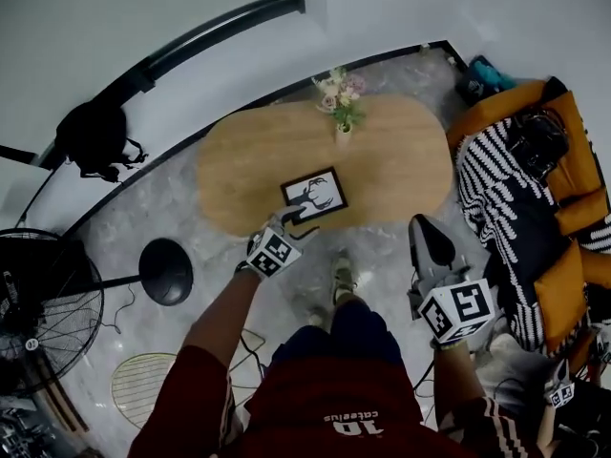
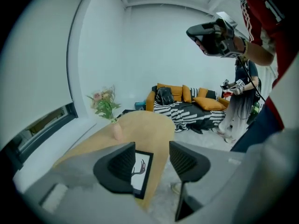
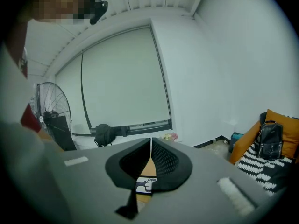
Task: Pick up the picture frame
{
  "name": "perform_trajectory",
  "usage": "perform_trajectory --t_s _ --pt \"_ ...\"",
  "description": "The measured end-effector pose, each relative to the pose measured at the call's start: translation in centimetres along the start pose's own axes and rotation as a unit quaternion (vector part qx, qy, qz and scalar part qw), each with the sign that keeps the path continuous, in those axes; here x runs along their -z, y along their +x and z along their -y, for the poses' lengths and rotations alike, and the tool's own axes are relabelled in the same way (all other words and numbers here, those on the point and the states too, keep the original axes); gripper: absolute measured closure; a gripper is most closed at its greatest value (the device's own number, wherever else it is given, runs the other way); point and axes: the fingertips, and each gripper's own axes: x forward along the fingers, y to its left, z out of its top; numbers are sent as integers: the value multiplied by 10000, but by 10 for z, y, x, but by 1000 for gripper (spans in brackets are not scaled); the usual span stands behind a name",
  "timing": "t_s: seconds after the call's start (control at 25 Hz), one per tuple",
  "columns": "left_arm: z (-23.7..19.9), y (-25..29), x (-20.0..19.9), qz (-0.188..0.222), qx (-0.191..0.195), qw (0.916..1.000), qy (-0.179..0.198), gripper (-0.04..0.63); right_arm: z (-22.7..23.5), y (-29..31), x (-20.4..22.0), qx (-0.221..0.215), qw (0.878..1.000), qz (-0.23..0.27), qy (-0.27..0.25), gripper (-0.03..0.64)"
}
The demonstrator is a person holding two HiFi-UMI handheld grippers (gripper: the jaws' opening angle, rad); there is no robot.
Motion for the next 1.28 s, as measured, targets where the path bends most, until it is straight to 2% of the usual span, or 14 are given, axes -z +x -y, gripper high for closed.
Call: perform_trajectory --t_s 0.24,0.36,0.52,0.64,0.8,1.0,1.28 --pt "-1 64 74 -417 142 9989 -171 370 10 18 39 51 10000 -21 -75 620" --pt "-4 93 101 -570 158 9980 -211 401 22 24 59 123 9998 -13 -136 620" --pt "-10 129 130 -767 259 9966 -132 410 38 33 82 230 9996 -10 -139 620" --pt "-16 149 154 -1075 357 9936 -3 412 45 36 97 289 9995 -71 -121 620" --pt "-16 165 184 -1535 535 9866 122 473 54 38 111 389 9991 -148 -97 620" --pt "-17 169 190 -1727 647 9829 18 491 61 46 115 457 9988 -177 -30 620" --pt "-16 173 193 -2053 579 9758 474 493 53 58 123 344 9992 -193 118 620"
